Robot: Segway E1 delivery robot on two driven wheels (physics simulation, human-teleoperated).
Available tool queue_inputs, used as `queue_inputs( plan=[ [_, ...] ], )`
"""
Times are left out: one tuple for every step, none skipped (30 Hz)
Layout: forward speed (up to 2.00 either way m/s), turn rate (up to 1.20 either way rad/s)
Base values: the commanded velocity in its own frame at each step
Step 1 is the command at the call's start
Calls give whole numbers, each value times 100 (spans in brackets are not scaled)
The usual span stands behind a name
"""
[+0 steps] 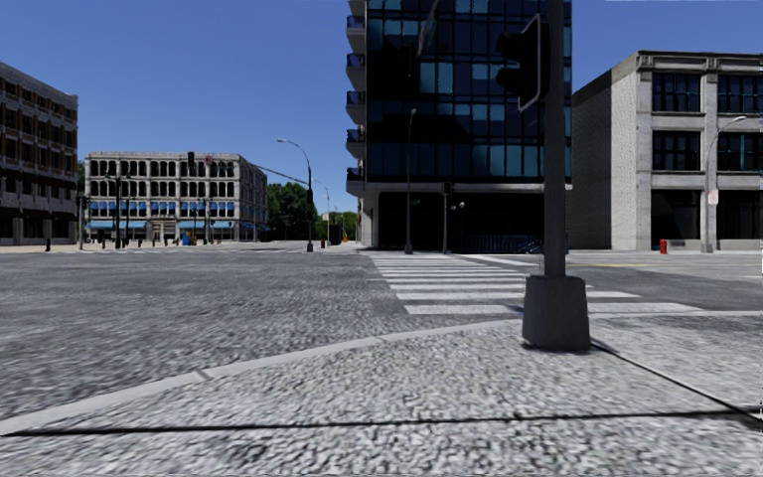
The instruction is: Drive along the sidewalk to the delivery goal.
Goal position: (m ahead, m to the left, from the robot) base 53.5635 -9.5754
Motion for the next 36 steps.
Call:
queue_inputs(
  plan=[
    [200,-31],
    [200,-31],
    [200,-31],
    [200,-32],
    [200,-33],
    [200,-35],
    [200,-36],
    [200,-37],
    [200,-37],
    [200,-38],
    [200,-38],
    [200,-38],
    [200,-38],
    [200,-38],
    [200,-38],
    [200,-38],
    [200,-38],
    [200,-38],
    [200,-38],
    [200,-38],
    [200,-38],
    [200,-38],
    [200,-38],
    [200,-24],
    [200,-14],
    [200,-12],
    [200,-12],
    [200,-12],
    [200,-13],
    [200,-15],
    [200,-15],
    [200,-15],
    [200,-15],
    [200,-5],
    [200,0],
    [200,0]
  ],
)
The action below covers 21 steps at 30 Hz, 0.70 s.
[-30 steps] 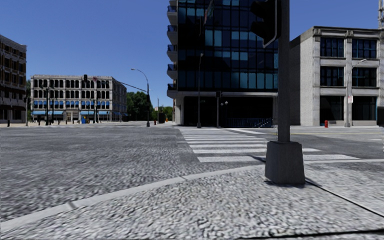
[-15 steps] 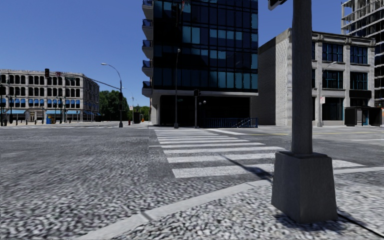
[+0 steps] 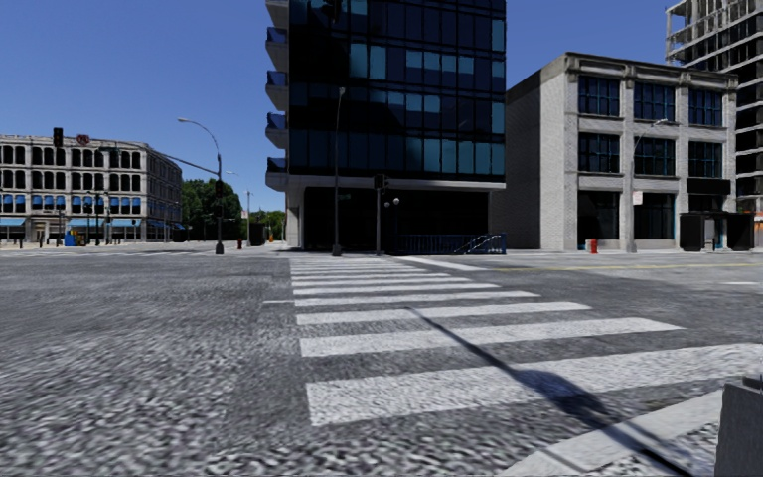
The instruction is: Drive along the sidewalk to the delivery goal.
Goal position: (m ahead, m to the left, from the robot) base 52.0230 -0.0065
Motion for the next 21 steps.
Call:
queue_inputs(
  plan=[
    [200,0],
    [200,0],
    [200,0],
    [194,0],
    [194,0],
    [178,0],
    [169,0],
    [166,0],
    [165,0],
    [161,0],
    [158,0],
    [156,0],
    [155,0],
    [155,0],
    [152,0],
    [151,0],
    [151,0],
    [151,0],
    [151,0],
    [151,0],
    [151,0]
  ],
)
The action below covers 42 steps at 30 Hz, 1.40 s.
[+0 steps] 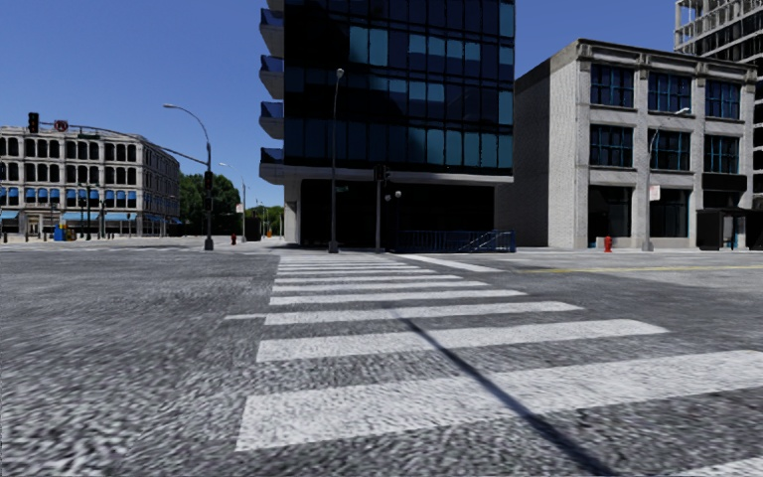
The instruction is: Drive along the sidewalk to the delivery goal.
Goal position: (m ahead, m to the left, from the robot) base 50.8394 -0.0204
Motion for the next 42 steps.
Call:
queue_inputs(
  plan=[
    [150,0],
    [150,0],
    [150,0],
    [150,0],
    [150,0],
    [150,0],
    [150,0],
    [150,0],
    [150,0],
    [150,0],
    [150,0],
    [150,0],
    [150,0],
    [150,0],
    [150,0],
    [150,0],
    [150,0],
    [150,0],
    [150,0],
    [150,0],
    [150,0],
    [150,0],
    [150,0],
    [158,0],
    [200,0],
    [200,0],
    [200,0],
    [200,0],
    [200,6],
    [200,12],
    [200,14],
    [200,16],
    [200,18],
    [200,19],
    [200,19],
    [200,23],
    [200,24],
    [200,25],
    [200,25],
    [200,28],
    [200,30],
    [200,30]
  ],
)
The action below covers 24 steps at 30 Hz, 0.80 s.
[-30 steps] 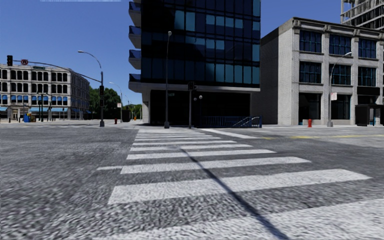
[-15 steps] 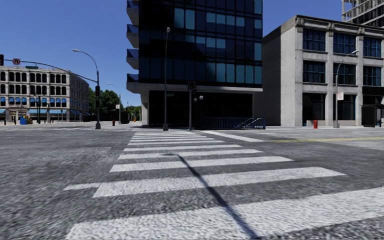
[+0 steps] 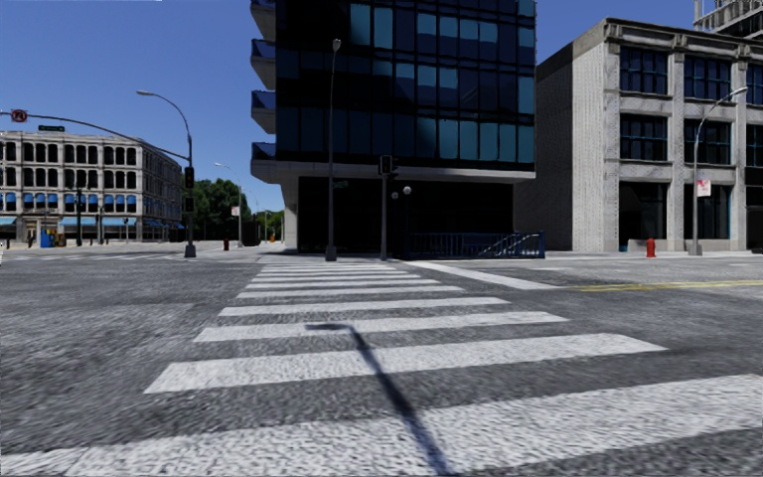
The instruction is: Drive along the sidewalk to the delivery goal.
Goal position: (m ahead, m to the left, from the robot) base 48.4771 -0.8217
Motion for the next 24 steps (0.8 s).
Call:
queue_inputs(
  plan=[
    [200,33],
    [200,34],
    [200,36],
    [200,36],
    [200,37],
    [200,37],
    [200,37],
    [200,37],
    [200,37],
    [200,38],
    [200,38],
    [200,38],
    [200,38],
    [200,38],
    [200,38],
    [200,38],
    [200,38],
    [200,38],
    [200,38],
    [200,38],
    [200,38],
    [200,38],
    [200,38],
    [200,38]
  ],
)
